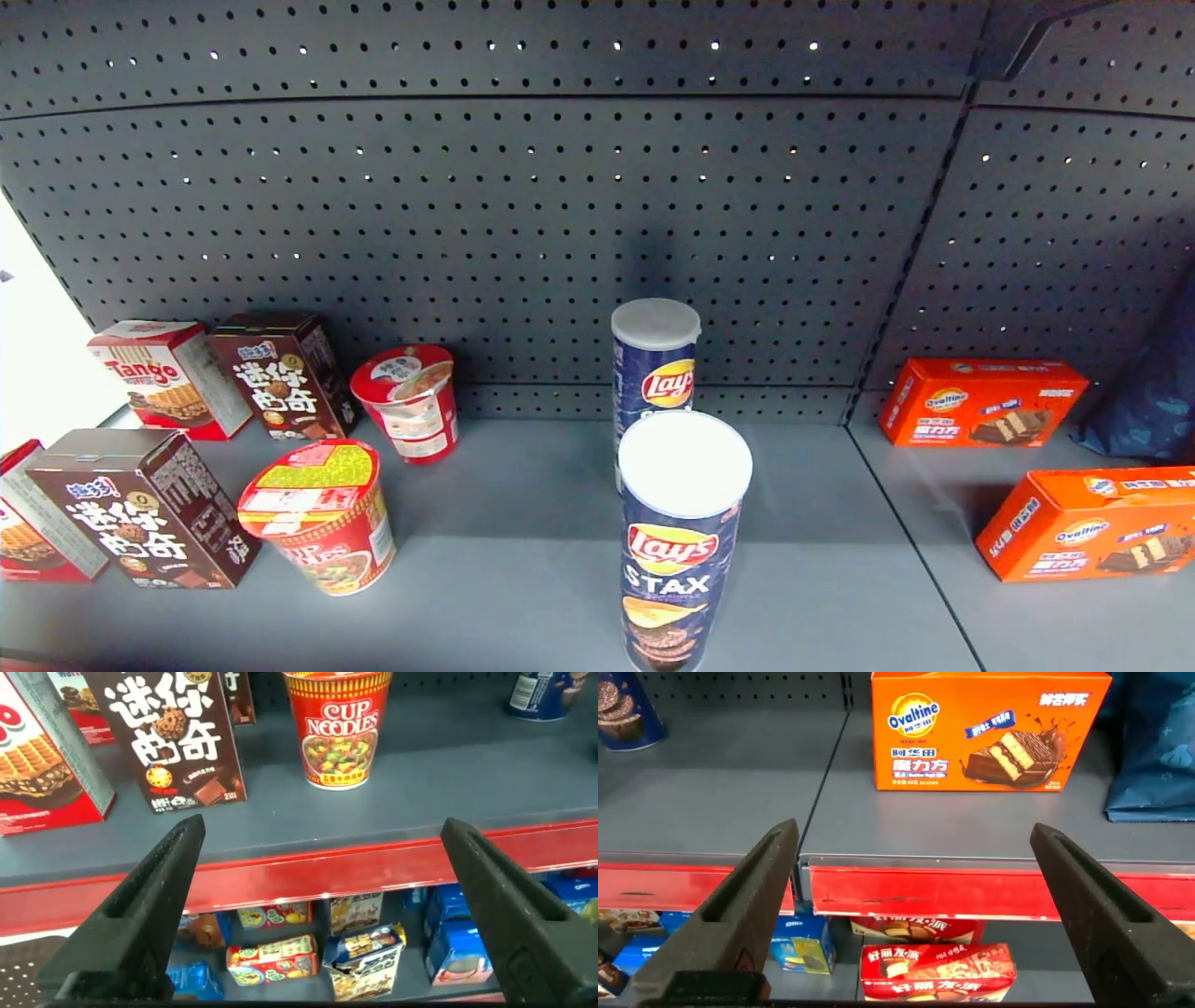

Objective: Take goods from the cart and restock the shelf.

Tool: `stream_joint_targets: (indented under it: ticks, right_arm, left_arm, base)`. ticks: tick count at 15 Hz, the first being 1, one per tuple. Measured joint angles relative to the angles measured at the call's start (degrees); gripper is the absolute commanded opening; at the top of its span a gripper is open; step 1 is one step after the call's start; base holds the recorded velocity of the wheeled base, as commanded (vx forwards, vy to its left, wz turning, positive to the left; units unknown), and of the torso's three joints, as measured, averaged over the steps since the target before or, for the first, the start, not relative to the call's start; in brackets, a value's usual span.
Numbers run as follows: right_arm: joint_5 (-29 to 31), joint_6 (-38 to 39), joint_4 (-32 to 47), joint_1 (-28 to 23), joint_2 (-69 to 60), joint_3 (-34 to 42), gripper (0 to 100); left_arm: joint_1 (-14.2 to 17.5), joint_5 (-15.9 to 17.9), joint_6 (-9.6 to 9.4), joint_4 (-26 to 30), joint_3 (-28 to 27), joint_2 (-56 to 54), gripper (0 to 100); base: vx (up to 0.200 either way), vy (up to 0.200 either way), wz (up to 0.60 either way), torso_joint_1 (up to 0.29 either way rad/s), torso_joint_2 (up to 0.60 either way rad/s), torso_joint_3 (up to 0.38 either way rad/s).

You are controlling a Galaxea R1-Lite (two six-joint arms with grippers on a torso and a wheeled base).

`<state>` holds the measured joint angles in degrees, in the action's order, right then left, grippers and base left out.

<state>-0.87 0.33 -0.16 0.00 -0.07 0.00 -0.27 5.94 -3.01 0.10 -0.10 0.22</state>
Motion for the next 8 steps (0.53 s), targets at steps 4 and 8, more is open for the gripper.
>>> stream_joint_targets:
  ticks: [4,8]
  right_arm:
    - [0.00,0.02,0.00,0.00,0.00,0.00,100]
    - [0.00,0.00,0.00,0.00,0.00,0.00,100]
  left_arm:
    - [0.00,0.02,0.00,0.00,0.00,-0.01,100]
    - [0.00,0.11,-0.49,0.00,0.00,-0.06,100]
  base:
    - [0.000,0.000,0.00,0.000,0.00,0.000]
    - [-0.050,0.000,0.00,0.001,0.00,0.002]
